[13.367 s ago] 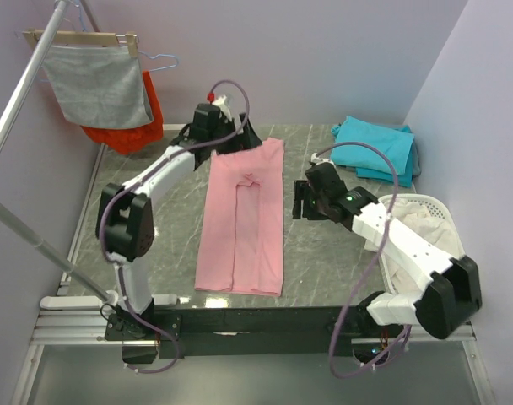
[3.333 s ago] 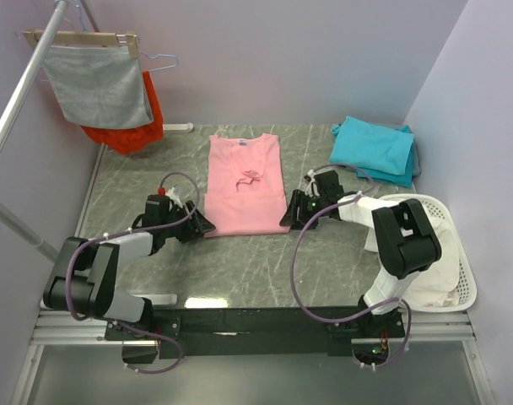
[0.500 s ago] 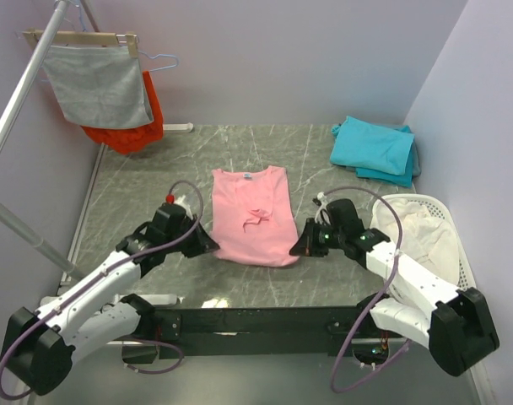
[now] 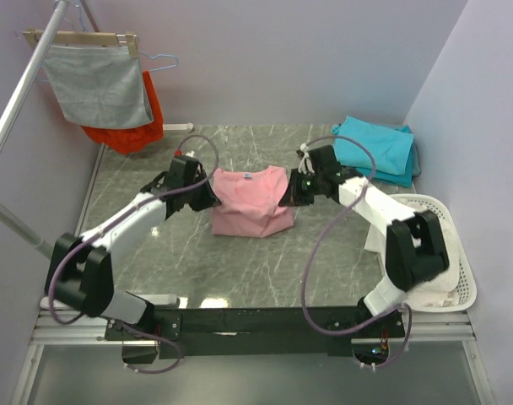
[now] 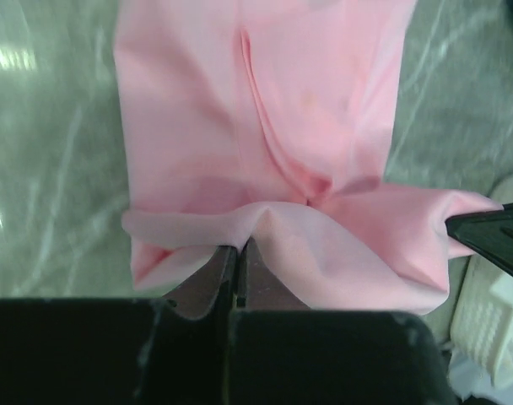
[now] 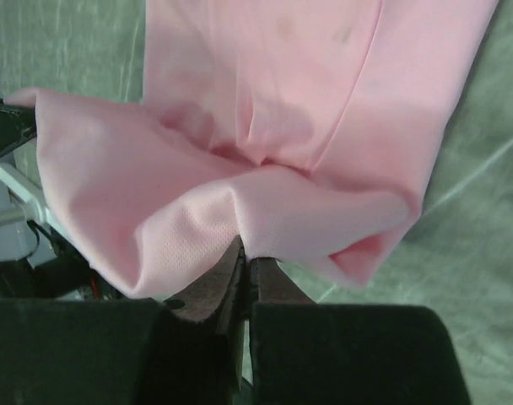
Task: Fold and stack the t-shirts
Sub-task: Fold the long partially folded tshirt into a neat square, then smooth out wrinkles on the folded tshirt
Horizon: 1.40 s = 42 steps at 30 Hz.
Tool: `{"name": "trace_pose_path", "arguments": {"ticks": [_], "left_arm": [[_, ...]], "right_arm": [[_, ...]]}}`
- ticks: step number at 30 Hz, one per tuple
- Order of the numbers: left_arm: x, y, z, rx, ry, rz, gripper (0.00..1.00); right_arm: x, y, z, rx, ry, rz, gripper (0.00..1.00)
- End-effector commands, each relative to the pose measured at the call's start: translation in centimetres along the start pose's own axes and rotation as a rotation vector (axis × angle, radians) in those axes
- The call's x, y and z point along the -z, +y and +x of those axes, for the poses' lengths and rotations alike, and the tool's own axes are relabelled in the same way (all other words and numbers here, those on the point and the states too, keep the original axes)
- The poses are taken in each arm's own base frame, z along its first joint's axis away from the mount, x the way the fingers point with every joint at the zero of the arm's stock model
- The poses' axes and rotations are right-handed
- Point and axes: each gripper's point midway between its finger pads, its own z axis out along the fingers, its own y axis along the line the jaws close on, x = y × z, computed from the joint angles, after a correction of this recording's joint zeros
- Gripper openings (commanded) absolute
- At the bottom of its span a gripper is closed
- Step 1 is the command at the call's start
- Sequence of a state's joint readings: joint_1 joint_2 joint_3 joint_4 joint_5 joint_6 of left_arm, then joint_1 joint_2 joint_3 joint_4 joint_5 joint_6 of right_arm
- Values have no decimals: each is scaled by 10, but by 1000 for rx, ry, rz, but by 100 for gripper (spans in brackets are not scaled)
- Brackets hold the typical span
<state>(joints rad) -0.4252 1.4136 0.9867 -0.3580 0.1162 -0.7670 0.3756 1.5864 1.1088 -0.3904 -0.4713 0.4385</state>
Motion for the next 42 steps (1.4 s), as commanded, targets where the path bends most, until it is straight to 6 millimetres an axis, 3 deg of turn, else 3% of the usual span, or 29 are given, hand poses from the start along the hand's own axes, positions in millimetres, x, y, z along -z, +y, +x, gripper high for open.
{"name": "trace_pose_path", "arguments": {"ticks": [1, 2, 3, 4, 5, 6, 7, 8, 9, 10, 11, 12, 13, 14, 15, 16, 17, 19, 20, 22, 23, 27, 29, 32, 37, 42], "left_arm": [[-16, -17, -60, -45, -81, 70, 1], [-29, -16, -69, -48, -73, 61, 1], [-35, -13, -77, -41, -74, 56, 1], [-42, -12, -82, -41, -67, 59, 1], [-56, -14, -88, -41, -55, 69, 1], [-63, -12, -95, -36, -53, 76, 1], [-71, -10, -98, -31, -42, 78, 1], [-87, -11, -102, -25, -24, 92, 1], [-94, -7, -108, -13, -18, 99, 1], [-102, -7, -110, -7, -7, 111, 1], [-117, -3, -114, 1, 8, 122, 1], [-124, -6, -120, 1, 6, 151, 12], [-139, 1, -115, 9, 33, 153, 30], [-142, -4, -128, 4, 12, 176, 49], [-146, -4, -135, 7, -4, 186, 64], [-149, -3, -140, 3, -18, 193, 98], [-147, -2, -148, -15, -47, 198, 99], [-144, 4, -162, -32, -93, 154, 99], [-138, 2, -175, -63, -121, 148, 99], [-127, 1, -183, -82, -138, 125, 99], [-122, -1, -186, -96, -144, 130, 99], [-104, -21, -182, -97, -128, 213, 100], [-98, -34, -173, -97, -97, 293, 99], [-98, -43, -160, -86, -51, 376, 100], [-111, -46, -147, -82, 6, 442, 99], [-122, -45, -139, -96, 24, 475, 99]], "right_arm": [[-5, 2, -57, 21, -31, -37, 4], [-20, -10, -58, -5, 9, -28, 5], [-20, -2, -76, 10, -3, -55, 6], [-24, -8, -86, -5, -2, -52, 7], [-40, -19, -88, -31, 32, -44, 8], [-40, -13, -108, -11, 5, -68, 10], [-44, -12, -115, -19, 16, -86, 11], [-61, -27, -116, -46, 50, -75, 17], [-59, -20, -141, -26, 8, -97, 23], [-64, -22, -148, -42, 13, -106, 28], [-79, -38, -150, -75, 36, -107, 28], [-79, -27, -173, -38, -16, -155, 29], [-81, -30, -182, -47, -31, -166, 32], [-91, -43, -189, -69, -50, -134, 42], [-87, -42, -211, -40, -118, -150, 48], [-83, -46, -220, -42, -145, -136, 50], [-77, -56, -234, -30, -201, -69, 51], [-65, -58, -246, 4, -260, -38, 55], [-48, -51, -254, 41, -303, -17, 57], [-42, -50, -247, 60, -305, -11, 58], [-29, -43, -248, 74, -321, -15, 59], [-36, -37, -215, 69, -238, -37, 61], [-43, -23, -200, 88, -195, -76, 61], [-60, -10, -178, 88, -120, -116, 60], [-87, -15, -162, 83, -63, -83, 60], [-104, -18, -162, 92, -43, -85, 59]]}}
